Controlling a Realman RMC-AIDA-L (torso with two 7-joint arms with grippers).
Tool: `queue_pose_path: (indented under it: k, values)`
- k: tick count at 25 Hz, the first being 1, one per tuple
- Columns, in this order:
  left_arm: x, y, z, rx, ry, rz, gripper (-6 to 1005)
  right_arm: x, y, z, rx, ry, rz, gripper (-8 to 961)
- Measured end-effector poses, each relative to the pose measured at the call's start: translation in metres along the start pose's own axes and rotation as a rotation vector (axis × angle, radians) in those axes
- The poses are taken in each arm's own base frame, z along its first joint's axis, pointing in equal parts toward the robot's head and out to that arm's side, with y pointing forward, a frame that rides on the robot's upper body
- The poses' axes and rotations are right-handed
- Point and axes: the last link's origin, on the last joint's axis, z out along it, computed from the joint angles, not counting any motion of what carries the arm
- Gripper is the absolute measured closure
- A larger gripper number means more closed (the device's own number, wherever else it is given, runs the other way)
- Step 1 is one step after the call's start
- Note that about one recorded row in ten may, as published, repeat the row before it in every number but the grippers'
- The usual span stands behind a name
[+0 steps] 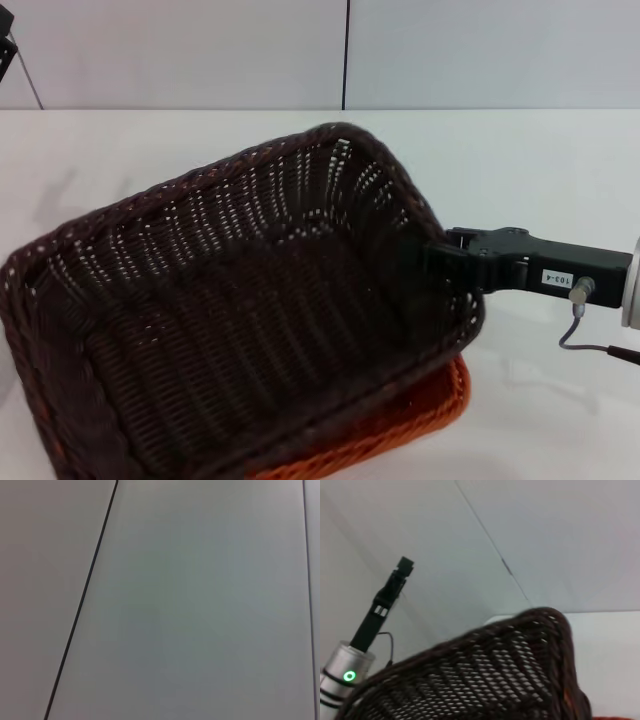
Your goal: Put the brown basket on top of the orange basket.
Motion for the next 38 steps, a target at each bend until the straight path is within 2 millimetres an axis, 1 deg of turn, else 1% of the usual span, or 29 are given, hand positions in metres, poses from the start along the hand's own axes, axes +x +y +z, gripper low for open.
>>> queue_pose_path:
  k: [5,12,15,18,21,24,25,29,33,34,35,36,38]
  values:
    - [-0.001,0.0,0.001,0.002,-0.007,0.0,202,-0.002,0.005,-0.002,-0.025,0.002,-0.017,677]
    - [-0.001,-0.001,0.002,0.003,-0.006,-0.005,203,-0.009,0.011,-0.008,-0.058,-0.011,-0.039,457]
    - [-0.001,-0.001,0.001,0.006,-0.006,-0.007,203,-0.014,0.02,-0.012,-0.102,-0.001,-0.071,446]
    - [0.0,-0.001,0.0,0.006,-0.005,-0.007,203,-0.015,0.022,-0.015,-0.113,0.006,-0.08,442]
    - [0.0,-0.001,0.0,0.004,-0.002,-0.007,204,-0.014,0.016,-0.02,-0.089,0.012,-0.078,442]
    - [0.0,-0.001,0.0,0.004,-0.002,-0.008,204,-0.011,0.006,-0.026,-0.03,0.041,-0.081,442]
    - [0.0,-0.001,0.0,0.005,-0.002,-0.01,204,-0.01,-0.002,-0.03,0.014,0.063,-0.087,442]
    - [0.0,0.0,0.0,0.003,-0.001,-0.012,204,-0.011,-0.008,-0.034,0.044,0.08,-0.095,442]
    - [-0.001,0.0,0.002,0.0,-0.001,-0.013,205,-0.016,-0.01,-0.042,0.064,0.074,-0.11,442]
    - [-0.001,0.001,0.002,-0.003,-0.001,-0.013,205,-0.018,-0.011,-0.045,0.073,0.067,-0.113,442]
    - [-0.001,0.002,0.002,-0.009,-0.002,-0.014,205,-0.023,-0.015,-0.053,0.099,0.045,-0.113,442]
    - [-0.001,0.002,0.002,-0.009,-0.002,-0.014,223,-0.023,-0.015,-0.053,0.099,0.045,-0.113,442]
    - [-0.001,0.002,0.002,-0.01,-0.002,-0.014,260,-0.029,-0.021,-0.062,0.131,0.016,-0.11,442]
